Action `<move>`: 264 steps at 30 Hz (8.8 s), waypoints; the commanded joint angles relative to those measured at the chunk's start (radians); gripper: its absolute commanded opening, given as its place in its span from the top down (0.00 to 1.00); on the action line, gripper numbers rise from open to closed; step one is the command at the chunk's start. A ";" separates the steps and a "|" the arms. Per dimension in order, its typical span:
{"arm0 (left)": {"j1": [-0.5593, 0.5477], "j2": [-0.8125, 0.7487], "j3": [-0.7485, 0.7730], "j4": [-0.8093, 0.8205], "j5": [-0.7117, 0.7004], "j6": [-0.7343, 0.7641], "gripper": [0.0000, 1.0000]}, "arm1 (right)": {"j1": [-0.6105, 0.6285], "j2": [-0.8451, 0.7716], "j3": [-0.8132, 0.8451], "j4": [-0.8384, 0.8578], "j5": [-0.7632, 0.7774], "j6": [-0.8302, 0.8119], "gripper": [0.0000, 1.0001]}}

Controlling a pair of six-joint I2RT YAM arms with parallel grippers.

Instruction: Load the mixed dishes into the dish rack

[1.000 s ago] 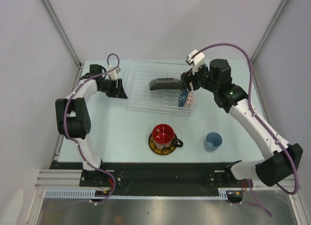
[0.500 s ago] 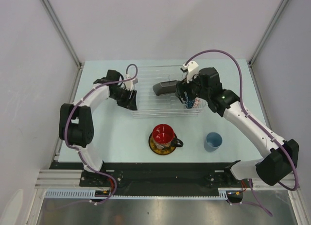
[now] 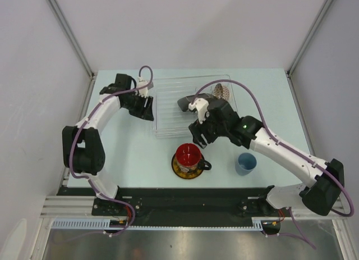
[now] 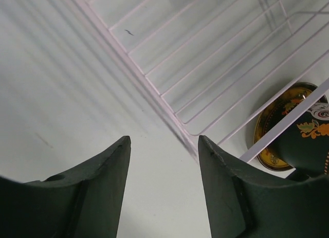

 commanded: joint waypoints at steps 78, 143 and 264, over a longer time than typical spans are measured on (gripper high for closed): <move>0.018 -0.368 -0.036 0.915 0.589 -0.850 0.33 | -0.387 0.587 0.280 1.962 -0.355 1.792 1.00; -0.117 -0.181 0.198 0.860 0.460 -0.794 0.84 | -0.182 0.750 0.351 1.955 -0.281 1.901 1.00; -0.269 0.283 0.091 0.449 -0.595 -0.475 0.98 | -0.771 -0.137 -0.064 0.959 -0.622 1.107 0.00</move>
